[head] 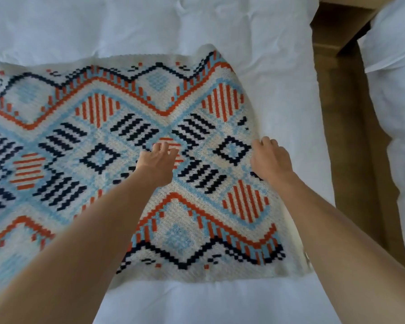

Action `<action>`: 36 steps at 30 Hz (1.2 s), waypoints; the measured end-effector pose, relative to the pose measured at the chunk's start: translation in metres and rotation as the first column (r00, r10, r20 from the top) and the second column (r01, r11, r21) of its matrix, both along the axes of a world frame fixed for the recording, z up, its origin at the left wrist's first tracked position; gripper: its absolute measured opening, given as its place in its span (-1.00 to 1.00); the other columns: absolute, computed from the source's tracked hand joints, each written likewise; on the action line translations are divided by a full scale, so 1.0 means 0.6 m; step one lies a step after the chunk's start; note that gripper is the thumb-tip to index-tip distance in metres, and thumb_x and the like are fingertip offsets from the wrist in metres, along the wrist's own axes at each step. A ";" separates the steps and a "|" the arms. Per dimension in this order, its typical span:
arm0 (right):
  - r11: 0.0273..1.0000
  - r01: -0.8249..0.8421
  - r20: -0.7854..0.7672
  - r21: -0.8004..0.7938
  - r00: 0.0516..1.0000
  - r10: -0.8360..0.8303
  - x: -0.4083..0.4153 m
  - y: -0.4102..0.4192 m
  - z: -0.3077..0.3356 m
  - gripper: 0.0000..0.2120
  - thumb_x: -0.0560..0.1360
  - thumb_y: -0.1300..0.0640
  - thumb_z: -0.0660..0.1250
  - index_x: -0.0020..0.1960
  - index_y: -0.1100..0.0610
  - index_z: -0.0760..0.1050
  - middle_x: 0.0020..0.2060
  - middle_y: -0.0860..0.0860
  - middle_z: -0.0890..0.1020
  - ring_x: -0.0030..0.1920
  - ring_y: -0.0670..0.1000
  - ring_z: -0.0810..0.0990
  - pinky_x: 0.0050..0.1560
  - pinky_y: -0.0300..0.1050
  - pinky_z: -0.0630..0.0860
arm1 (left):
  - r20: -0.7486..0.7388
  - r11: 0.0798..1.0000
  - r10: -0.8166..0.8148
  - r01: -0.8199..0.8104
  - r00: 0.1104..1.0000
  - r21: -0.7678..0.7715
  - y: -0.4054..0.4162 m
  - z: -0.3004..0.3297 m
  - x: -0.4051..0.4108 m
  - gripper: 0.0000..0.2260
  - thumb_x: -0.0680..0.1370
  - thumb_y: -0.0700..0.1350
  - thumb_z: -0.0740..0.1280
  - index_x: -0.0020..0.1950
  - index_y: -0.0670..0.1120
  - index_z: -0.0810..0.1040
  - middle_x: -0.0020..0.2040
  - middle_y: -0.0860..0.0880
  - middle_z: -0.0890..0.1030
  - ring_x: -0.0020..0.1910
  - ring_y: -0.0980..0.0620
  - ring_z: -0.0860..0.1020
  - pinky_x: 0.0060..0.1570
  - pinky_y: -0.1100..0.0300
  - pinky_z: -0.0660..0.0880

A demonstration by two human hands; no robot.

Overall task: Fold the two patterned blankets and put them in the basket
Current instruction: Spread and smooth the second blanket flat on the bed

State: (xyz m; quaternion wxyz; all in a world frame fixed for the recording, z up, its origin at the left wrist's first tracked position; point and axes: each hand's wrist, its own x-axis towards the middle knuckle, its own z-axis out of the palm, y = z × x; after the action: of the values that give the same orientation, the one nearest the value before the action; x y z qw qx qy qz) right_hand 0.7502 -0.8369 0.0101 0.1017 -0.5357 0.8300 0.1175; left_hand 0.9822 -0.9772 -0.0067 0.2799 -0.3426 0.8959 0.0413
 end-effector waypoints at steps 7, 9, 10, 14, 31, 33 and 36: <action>0.997 -0.020 -0.016 -0.077 1.000 0.019 -0.102 -0.129 -0.013 -0.72 0.53 0.28 0.17 0.23 0.26 0.36 0.13 0.22 0.47 0.09 0.19 0.46 -0.17 -0.03 0.32 | -0.014 0.998 0.041 -0.041 0.999 -0.056 -0.094 -0.042 -0.099 -0.45 0.57 -0.05 0.22 0.51 -0.04 0.06 0.53 -0.17 -0.01 0.49 -0.17 0.09 0.17 -0.14 0.45; 0.995 -0.032 -0.011 -0.090 0.999 0.031 -0.121 -0.171 -0.020 -0.73 0.53 0.25 0.17 0.22 0.26 0.36 0.13 0.23 0.47 0.09 0.21 0.46 -0.17 -0.02 0.32 | -0.014 0.997 0.042 -0.042 0.999 -0.069 -0.124 -0.055 -0.126 -0.40 0.59 0.00 0.19 0.54 0.00 -0.05 0.56 -0.17 -0.13 0.53 -0.20 -0.05 0.26 -0.25 0.36; 0.994 -0.036 -0.005 -0.099 0.999 0.036 -0.129 -0.192 -0.027 -0.73 0.53 0.24 0.17 0.22 0.26 0.36 0.12 0.23 0.47 0.09 0.21 0.46 -0.17 -0.02 0.32 | -0.019 0.997 0.034 -0.035 0.999 -0.074 -0.142 -0.061 -0.140 -0.37 0.60 0.04 0.17 0.55 0.02 -0.12 0.56 -0.17 -0.19 0.54 -0.20 -0.10 0.30 -0.29 0.31; 0.988 -0.027 0.025 -0.149 0.999 0.031 -0.161 -0.278 -0.059 -0.71 0.53 0.21 0.21 0.23 0.26 0.34 0.14 0.22 0.48 0.10 0.21 0.46 -0.12 0.03 0.40 | -0.057 0.997 0.038 -0.041 0.998 -0.057 -0.213 -0.089 -0.200 -0.23 0.56 0.23 0.18 0.55 0.10 -0.27 0.55 -0.13 -0.31 0.53 -0.23 -0.21 0.33 -0.39 0.17; 0.970 -0.153 0.389 -0.188 0.896 0.217 -0.098 -0.451 -0.176 -0.61 0.46 0.04 0.36 0.25 0.06 0.37 0.15 0.09 0.46 0.18 0.12 0.39 0.16 0.01 0.34 | 0.298 0.973 0.052 -0.116 0.953 0.200 -0.264 -0.158 -0.244 -0.29 0.58 0.25 0.11 0.58 -0.05 -0.10 0.58 -0.15 -0.04 0.54 -0.22 -0.10 0.36 -0.41 0.06; 0.967 -0.147 0.424 -0.209 0.877 0.225 -0.090 -0.448 -0.172 -0.60 0.46 0.10 0.35 0.27 0.04 0.37 0.16 0.08 0.45 0.19 0.11 0.38 0.16 0.00 0.35 | 0.315 0.973 0.041 -0.109 0.948 0.203 -0.262 -0.152 -0.244 -0.33 0.59 0.25 0.09 0.58 -0.04 -0.04 0.57 -0.13 0.05 0.54 -0.20 0.00 0.38 -0.40 0.04; 0.977 -0.165 0.481 -0.138 0.851 0.212 -0.074 -0.438 -0.167 -0.29 0.40 0.20 0.38 0.46 -0.02 0.16 0.27 0.08 0.41 0.25 0.12 0.34 0.23 0.05 0.34 | 0.290 0.977 0.040 -0.098 0.956 0.188 -0.257 -0.144 -0.240 -0.32 0.59 0.24 0.10 0.58 -0.04 -0.07 0.57 -0.14 0.05 0.53 -0.21 0.01 0.37 -0.40 0.06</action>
State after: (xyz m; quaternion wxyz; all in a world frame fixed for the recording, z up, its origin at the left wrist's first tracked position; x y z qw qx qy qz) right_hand 0.7060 -1.0998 -0.0901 0.2732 -0.6308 0.7244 -0.0515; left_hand 0.8379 -1.1312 -0.0931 0.4374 -0.3464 0.8248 0.0915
